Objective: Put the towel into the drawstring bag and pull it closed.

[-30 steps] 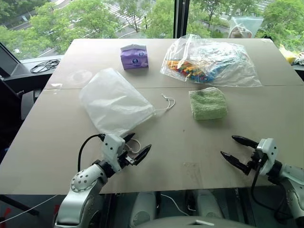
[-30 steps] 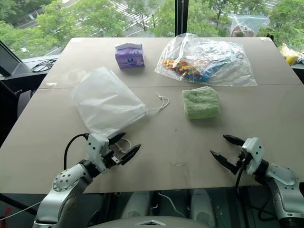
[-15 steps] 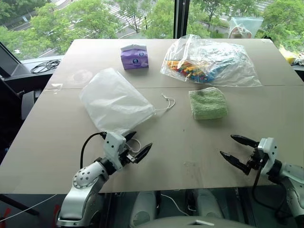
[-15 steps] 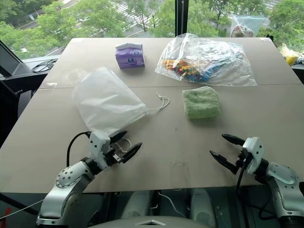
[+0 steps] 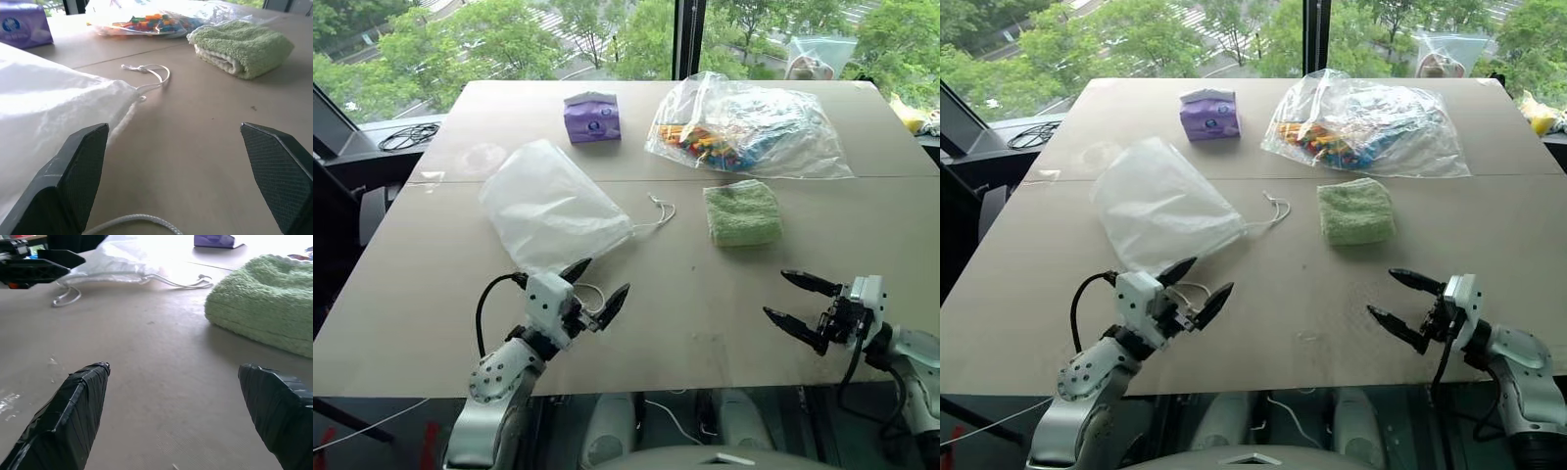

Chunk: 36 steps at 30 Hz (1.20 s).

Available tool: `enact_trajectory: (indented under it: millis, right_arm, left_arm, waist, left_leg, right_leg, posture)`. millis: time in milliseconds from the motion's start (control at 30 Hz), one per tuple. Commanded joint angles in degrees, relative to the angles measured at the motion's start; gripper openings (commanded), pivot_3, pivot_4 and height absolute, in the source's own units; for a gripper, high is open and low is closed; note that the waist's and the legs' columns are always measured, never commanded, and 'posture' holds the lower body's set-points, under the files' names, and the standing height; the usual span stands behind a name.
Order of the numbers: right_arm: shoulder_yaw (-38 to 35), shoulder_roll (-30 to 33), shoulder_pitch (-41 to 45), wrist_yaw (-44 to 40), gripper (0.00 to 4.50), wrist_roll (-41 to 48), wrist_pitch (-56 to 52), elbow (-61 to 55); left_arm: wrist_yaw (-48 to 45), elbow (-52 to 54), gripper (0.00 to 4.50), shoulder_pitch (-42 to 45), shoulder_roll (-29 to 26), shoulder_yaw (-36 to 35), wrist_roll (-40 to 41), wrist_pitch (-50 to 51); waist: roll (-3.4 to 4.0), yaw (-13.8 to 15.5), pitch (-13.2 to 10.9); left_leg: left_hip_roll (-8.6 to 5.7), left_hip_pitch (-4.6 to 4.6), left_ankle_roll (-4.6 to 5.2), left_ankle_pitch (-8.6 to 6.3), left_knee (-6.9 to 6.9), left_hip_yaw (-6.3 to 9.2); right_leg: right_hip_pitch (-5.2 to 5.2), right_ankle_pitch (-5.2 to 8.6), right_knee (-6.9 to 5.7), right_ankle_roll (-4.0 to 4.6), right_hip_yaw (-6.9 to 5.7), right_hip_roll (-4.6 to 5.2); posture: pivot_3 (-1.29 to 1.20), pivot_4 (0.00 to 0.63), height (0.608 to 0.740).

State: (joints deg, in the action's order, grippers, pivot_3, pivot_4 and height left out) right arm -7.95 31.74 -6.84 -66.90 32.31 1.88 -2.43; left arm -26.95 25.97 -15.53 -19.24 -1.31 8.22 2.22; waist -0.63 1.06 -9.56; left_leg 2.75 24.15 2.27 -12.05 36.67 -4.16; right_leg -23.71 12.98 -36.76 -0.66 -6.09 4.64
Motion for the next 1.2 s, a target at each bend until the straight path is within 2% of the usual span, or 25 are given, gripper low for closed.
enact_trajectory:
  millis: [33, 200, 400, 800, 1200]
  right_arm:
    - [1.0, -0.5, 0.0, 0.5, 4.5, 0.9, -1.7, -4.1]
    - [2.1, -0.7, 0.9, 0.8, 4.5, 0.5, -2.5, -5.2]
    - [1.8, -0.5, 1.9, 0.9, 4.5, 0.3, -2.7, -4.8]
    - [1.3, -1.2, 1.4, 1.3, 4.5, 0.2, -1.8, -4.6]
    - [1.6, -3.0, 1.5, 1.2, 4.5, 0.1, -1.1, -4.2]
  left_arm:
    - [8.1, -0.5, 4.45, 1.3, 0.1, 1.2, -12.4, -3.7]
    - [15.9, -6.0, 4.45, 3.4, -0.8, 2.6, -25.5, -2.4]
    - [20.0, -9.3, 4.45, 4.9, -1.9, 1.9, -31.3, -3.1]
    - [26.7, -12.3, 4.45, 6.7, -3.8, -0.6, -35.4, -6.4]
    - [27.1, -13.2, 4.45, 8.0, -4.5, -0.7, -34.8, -7.9]
  waist:
    - [0.0, 0.0, 0.0]
    - [0.0, 0.1, 0.0]
    - [0.01, 0.1, 0.0]
    - [0.01, 0.0, 0.0]
    - [0.01, 0.0, 0.0]
  left_leg:
    - [0.0, 0.0, 0.0, 0.0, 0.0, 0.0]
    - [0.0, 0.0, 0.0, -0.01, 0.07, -0.02]
    - [0.05, 0.01, 0.01, -0.02, 0.06, -0.01]
    - [0.05, 0.0, 0.01, -0.02, 0.07, -0.02]
    - [0.06, 0.01, 0.01, -0.02, 0.07, -0.04]
  right_leg:
    - [0.0, 0.0, 0.0, 0.0, 0.0, -0.01]
    - [0.0, 0.0, -0.02, -0.01, -0.13, 0.0]
    - [0.0, 0.0, -0.02, 0.0, -0.14, 0.22]
    - [0.0, -0.01, -0.05, 0.0, -0.22, 0.28]
    - [0.0, -0.01, -0.06, -0.01, -0.24, 0.28]
  posture:
    - [0.0, 0.15, 0.74]
    - [0.0, 0.15, 0.74]
    - [0.0, 0.15, 0.74]
    - [0.0, 0.15, 0.74]
    - [0.0, 0.15, 0.74]
